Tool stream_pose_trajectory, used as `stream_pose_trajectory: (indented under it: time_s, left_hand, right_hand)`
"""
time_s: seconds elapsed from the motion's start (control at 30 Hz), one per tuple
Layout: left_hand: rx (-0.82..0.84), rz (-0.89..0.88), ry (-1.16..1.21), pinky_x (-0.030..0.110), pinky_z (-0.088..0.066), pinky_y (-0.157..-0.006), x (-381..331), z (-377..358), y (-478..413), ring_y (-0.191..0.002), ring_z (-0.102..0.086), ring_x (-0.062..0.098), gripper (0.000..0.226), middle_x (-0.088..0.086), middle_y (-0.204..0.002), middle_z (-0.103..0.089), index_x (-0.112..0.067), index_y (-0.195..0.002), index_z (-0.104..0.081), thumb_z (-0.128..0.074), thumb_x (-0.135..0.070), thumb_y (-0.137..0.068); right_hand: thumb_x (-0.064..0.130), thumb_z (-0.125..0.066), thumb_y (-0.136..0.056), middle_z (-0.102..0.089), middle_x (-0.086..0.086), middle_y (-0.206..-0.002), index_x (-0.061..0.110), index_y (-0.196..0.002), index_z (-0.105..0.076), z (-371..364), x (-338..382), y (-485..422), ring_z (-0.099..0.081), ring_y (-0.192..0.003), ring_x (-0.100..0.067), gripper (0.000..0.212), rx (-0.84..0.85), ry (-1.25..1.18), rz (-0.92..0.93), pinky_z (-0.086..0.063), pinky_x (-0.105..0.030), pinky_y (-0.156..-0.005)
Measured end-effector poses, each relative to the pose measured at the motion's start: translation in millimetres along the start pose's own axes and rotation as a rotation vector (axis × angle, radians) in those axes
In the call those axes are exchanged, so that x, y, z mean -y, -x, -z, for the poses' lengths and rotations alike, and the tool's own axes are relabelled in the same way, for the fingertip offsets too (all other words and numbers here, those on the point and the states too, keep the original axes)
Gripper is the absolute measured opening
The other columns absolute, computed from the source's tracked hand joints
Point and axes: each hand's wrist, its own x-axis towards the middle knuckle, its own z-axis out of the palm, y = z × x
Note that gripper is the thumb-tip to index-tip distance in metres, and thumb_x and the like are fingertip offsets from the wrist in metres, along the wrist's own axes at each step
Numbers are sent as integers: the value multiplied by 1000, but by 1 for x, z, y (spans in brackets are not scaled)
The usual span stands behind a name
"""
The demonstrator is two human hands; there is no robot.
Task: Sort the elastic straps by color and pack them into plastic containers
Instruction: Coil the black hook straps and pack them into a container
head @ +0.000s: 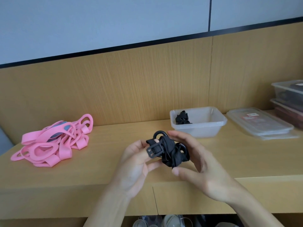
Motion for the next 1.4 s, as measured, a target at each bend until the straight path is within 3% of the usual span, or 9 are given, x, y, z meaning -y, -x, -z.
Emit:
stream_pose_trajectory:
  time_s: [0.1, 0.33, 0.47, 0.63, 0.8, 0.9, 1.0, 1.17, 1.4]
  left_hand:
    - [-46, -22, -106, 37, -60, -76, 4, -11, -5, -94, -73, 30, 4, 21, -100, -75, -7, -87, -69, -69, -3, -89]
    - [-22, 11, -164, 40, -60, -77, 6, -36, -30, -92, -75, 24, 30, 15, -92, -77, -16, -69, -75, -66, 3, -91]
    - [92, 9, -165, 39, -60, -83, -7, -44, -53, -104, -73, 28, 10, 16, -103, -77, -10, -90, -78, -70, -4, -91]
    - [281, -125, -236, 36, -54, -101, -18, -41, -77, -120, -66, 26, 36, 10, -129, -70, -10, -133, -63, -60, -12, -97]
    - [85, -282, -341, 34, -57, -96, -17, -35, -98, -111, -70, 20, 25, 6, -111, -76, -15, -115, -73, -58, -3, -99]
    - [-5, -350, -505, 21, -53, -93, -14, -35, -114, -104, -69, 7, 26, -5, -102, -77, -18, -101, -75, -59, 2, -96]
    - [-28, -366, -622, 16, -50, -94, -9, -39, -135, -105, -66, 3, 28, -15, -102, -75, -21, -97, -75, -61, 3, -94]
    - [4, -339, -702, 40, -44, -111, -9, -45, -178, -116, -62, 8, 30, -16, -109, -73, -23, -98, -75, -59, 2, -93]
    - [191, -420, -769, 24, -39, -104, 20, -34, -181, -123, -58, 7, 27, -14, -117, -69, -23, -103, -72, -57, -14, -82]
  right_hand:
    - [32, -86, -75, -62, 21, -134, 35, -142, -51, -2, -1, -7, -55, -129, -6, 76, -107, 111, -11, -42, -17, -105]
    - [32, -80, -79, -71, 24, -113, 35, -126, -65, 9, -4, -21, -66, -111, -5, 49, -343, 238, 39, -52, -25, -95]
    - [25, -77, -87, -70, 26, -114, 32, -127, -65, 31, -2, -35, -65, -112, -1, 42, -385, 312, 71, -50, -19, -94]
    - [28, -77, -89, -71, 28, -108, 30, -128, -67, 67, 0, -63, -66, -106, 3, 40, -436, 347, 67, -51, -17, -91]
    - [24, -78, -89, -74, 16, -104, 24, -125, -68, 101, -2, -99, -71, -95, 2, 37, -454, 322, 41, -55, -16, -82]
    - [17, -77, -89, -74, 3, -99, 22, -121, -66, 124, -2, -127, -76, -77, -11, 34, -440, 207, -12, -58, -20, -67]
    - [15, -74, -91, -72, -2, -105, 19, -124, -64, 141, -12, -144, -76, -74, -17, 35, -447, 205, -38, -61, -24, -67]
    - [17, -78, -87, -71, 11, -103, 27, -118, -63, 151, -37, -141, -72, -91, -10, 36, -497, 319, -26, -61, -30, -78]
    - [23, -84, -80, -70, 21, -90, 27, -110, -65, 147, -40, -130, -68, -86, 0, 36, -391, 486, 16, -50, -10, -69]
